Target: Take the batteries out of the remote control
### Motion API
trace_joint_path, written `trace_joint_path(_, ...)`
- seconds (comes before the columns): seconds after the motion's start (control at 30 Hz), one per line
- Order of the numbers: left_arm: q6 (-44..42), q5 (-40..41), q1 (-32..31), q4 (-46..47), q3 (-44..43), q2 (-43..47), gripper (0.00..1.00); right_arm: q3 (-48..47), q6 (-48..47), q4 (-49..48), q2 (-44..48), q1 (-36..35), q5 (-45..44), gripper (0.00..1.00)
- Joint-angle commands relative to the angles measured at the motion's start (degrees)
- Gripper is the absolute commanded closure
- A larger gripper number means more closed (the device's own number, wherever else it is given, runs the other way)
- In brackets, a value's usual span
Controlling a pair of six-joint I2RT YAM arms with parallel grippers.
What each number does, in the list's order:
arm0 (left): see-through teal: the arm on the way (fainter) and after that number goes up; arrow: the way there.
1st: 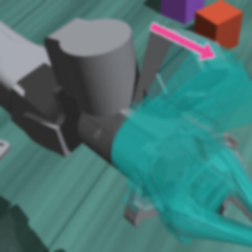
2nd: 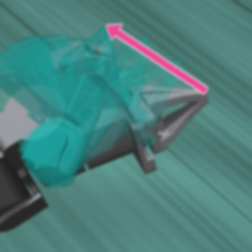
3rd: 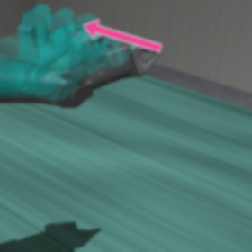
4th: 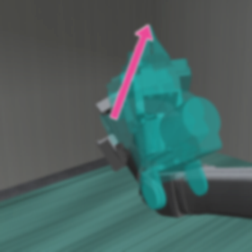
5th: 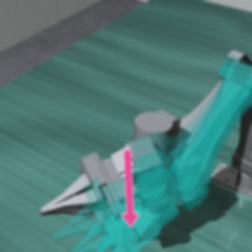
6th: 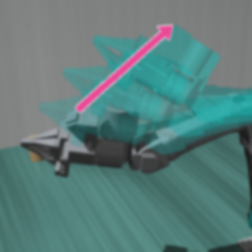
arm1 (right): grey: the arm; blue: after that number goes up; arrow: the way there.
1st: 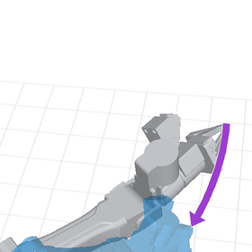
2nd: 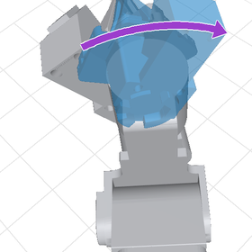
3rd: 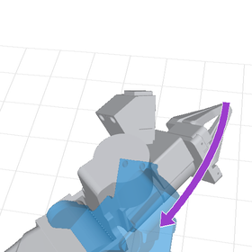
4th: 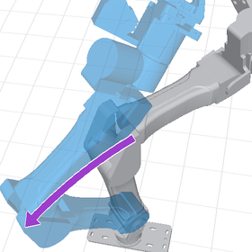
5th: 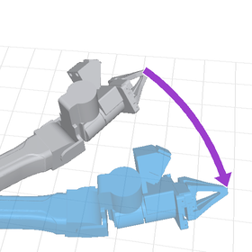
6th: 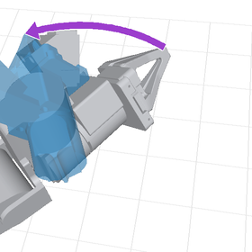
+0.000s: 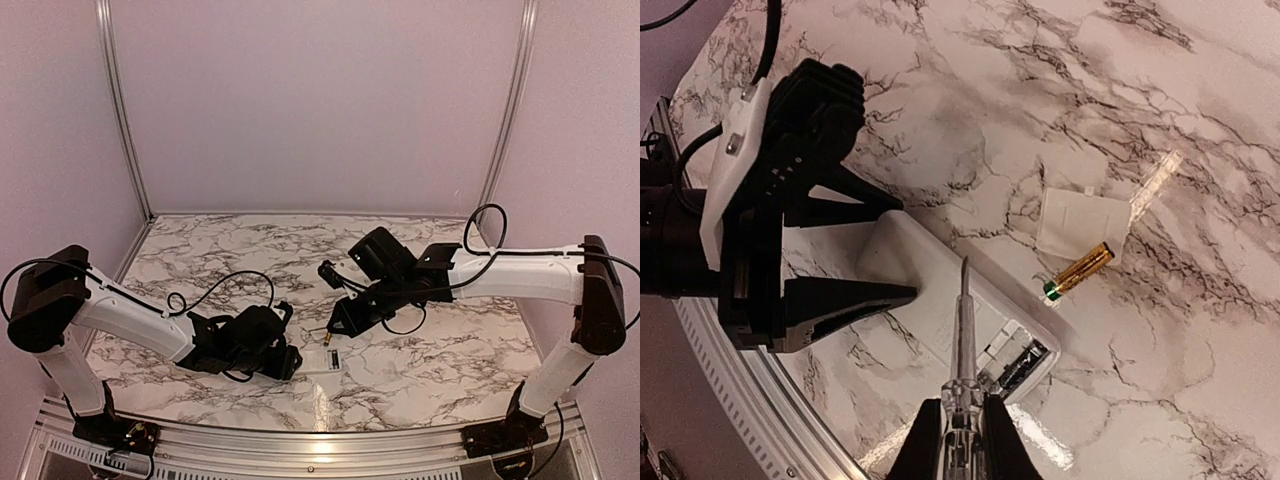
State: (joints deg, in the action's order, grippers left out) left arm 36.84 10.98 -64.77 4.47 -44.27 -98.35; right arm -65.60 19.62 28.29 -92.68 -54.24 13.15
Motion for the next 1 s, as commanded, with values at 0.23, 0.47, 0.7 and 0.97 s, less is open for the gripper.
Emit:
trace_joint_path(0.23,-1.48,-1.91,-0.79,-1.92,-0.55,-2.09,0.4,-2.35,-0.25,-1.22,-0.12,-0.34,-1.8,1.0)
trace_joint_path(0.47,-1.51,-1.93,-0.79,-1.93,-0.6,-2.08,0.4,-2.25,-0.66,1.3,1.22,-0.34,-2.92,1.0)
trace_joint_path(0.7,-1.43,-1.43,-0.77,-2.16,-0.55,-1.97,0.41,1.16,-2.88,3.11,6.18,-0.78,-8.52,1.0)
trace_joint_path(0.97,-1.17,-1.05,-0.79,-2.27,-0.98,-2.52,0.42,1.61,-5.39,7.99,11.52,-2.0,-18.61,1.0)
